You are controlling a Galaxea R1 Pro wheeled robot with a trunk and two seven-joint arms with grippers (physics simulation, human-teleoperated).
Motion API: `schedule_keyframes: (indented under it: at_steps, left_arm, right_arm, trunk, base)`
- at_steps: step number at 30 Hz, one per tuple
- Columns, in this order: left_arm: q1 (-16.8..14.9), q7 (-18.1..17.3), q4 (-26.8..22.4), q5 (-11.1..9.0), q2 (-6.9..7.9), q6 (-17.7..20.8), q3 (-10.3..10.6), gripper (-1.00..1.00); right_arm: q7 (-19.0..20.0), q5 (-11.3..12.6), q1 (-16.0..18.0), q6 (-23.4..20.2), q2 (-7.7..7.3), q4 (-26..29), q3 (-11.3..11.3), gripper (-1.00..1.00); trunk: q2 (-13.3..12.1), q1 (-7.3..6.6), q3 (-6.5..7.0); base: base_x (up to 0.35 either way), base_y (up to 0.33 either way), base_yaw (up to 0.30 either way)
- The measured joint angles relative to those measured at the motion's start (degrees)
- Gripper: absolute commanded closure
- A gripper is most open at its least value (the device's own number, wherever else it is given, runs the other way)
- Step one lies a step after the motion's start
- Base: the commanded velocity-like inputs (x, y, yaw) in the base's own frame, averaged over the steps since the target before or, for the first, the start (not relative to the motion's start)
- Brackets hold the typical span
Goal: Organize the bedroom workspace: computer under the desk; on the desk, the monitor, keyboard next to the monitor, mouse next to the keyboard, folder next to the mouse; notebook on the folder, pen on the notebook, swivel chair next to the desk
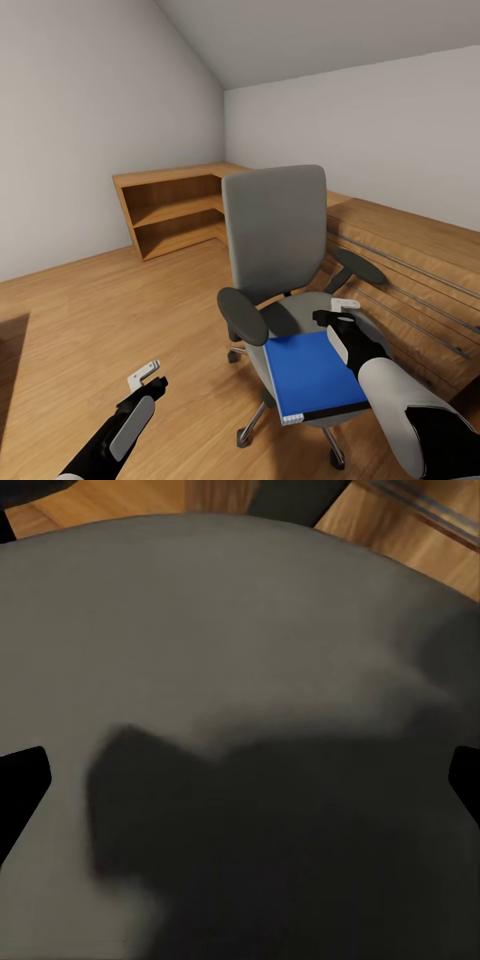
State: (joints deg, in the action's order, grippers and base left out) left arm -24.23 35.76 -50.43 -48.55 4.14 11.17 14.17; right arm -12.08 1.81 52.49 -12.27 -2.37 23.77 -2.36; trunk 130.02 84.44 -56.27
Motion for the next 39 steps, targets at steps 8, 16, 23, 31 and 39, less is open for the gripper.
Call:
schedule_keyframes:
  at_steps: [8, 16, 23, 31, 39]
  left_arm:
    - [0.0, -0.5, 0.1, -0.1, 0.00, 0.0, 0.0, -1.00]
    - [0.0, -0.6, 0.1, -0.1, 0.00, -0.1, 0.0, -1.00]
    - [0.0, -0.6, 0.1, -0.2, 0.00, 0.0, 0.1, -1.00]
    - [0.0, -0.6, 0.1, -0.1, 0.00, 0.0, 0.1, -1.00]
    - [0.0, -0.6, 0.1, -0.1, 0.00, 0.0, 0.1, -1.00]
  right_arm:
    - [0.0, -0.1, 0.0, 0.0, 0.00, 0.0, 0.0, -1.00]
    - [0.0, -0.1, 0.0, 0.1, 0.00, 0.0, 0.0, -1.00]
    - [0.0, -0.2, 0.0, 0.1, 0.00, 0.1, 0.0, -1.00]
    - [0.0, -0.1, 0.0, 0.2, 0.01, 0.1, 0.1, -1.00]
    - [0.0, -0.3, 0.0, 0.2, 0.02, -0.1, 0.1, -1.00]
  trunk:
    - [0.0, 0.00, 0.00]
    - [0.0, 0.02, 0.00]
    - [0.0, 0.00, 0.00]
    - [0.0, 0.03, 0.00]
    - [0.0, 0.01, 0.00]
  base:
    - [0.000, 0.000, 0.000]
    - [-0.080, 0.000, 0.000]
    - [-0.049, 0.000, 0.000]
    - [-0.100, 0.000, 0.000]
    - [-0.049, 0.000, 0.000]
